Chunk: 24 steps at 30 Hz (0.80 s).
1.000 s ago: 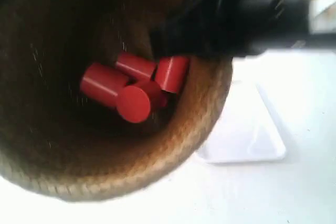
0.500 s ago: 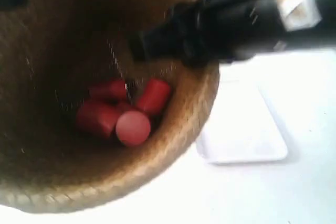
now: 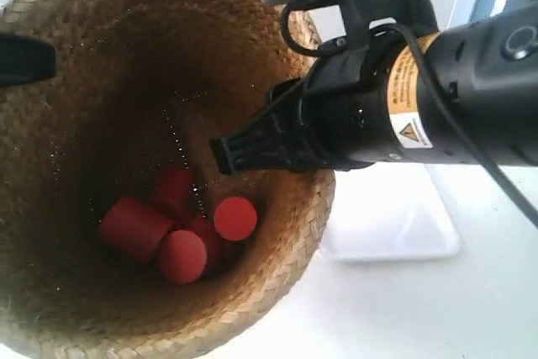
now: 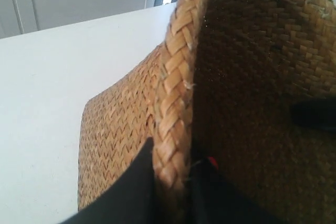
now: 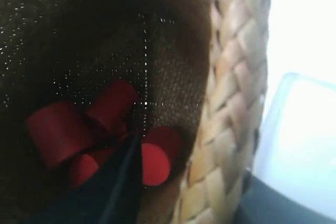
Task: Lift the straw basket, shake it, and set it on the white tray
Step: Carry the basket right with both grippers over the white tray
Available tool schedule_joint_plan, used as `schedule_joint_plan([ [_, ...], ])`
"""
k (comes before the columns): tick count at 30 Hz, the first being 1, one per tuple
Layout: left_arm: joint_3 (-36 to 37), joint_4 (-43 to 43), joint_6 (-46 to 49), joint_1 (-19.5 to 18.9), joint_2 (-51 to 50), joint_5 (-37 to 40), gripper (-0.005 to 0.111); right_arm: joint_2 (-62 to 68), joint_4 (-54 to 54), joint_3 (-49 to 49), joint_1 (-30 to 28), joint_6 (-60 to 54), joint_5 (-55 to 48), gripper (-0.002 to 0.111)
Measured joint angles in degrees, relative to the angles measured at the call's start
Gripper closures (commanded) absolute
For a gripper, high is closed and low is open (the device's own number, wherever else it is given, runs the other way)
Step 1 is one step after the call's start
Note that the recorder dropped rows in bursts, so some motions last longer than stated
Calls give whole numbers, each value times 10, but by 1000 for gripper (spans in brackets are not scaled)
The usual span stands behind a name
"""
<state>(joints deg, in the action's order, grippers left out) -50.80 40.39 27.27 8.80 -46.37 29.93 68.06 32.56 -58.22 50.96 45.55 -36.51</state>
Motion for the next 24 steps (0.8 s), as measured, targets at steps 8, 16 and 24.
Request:
schedule_joint_plan([
  [8,0,1,2,0,1,2,107,-10,-1,-1,0,-6,-37,108],
  [16,-61,127,47,0,-112,25,107,-14,-26,-62,-54,-56,-99,108],
  [24,-139,198,46,46,-217,-45,107,37,-107,-184,-173,-203,-167,108],
])
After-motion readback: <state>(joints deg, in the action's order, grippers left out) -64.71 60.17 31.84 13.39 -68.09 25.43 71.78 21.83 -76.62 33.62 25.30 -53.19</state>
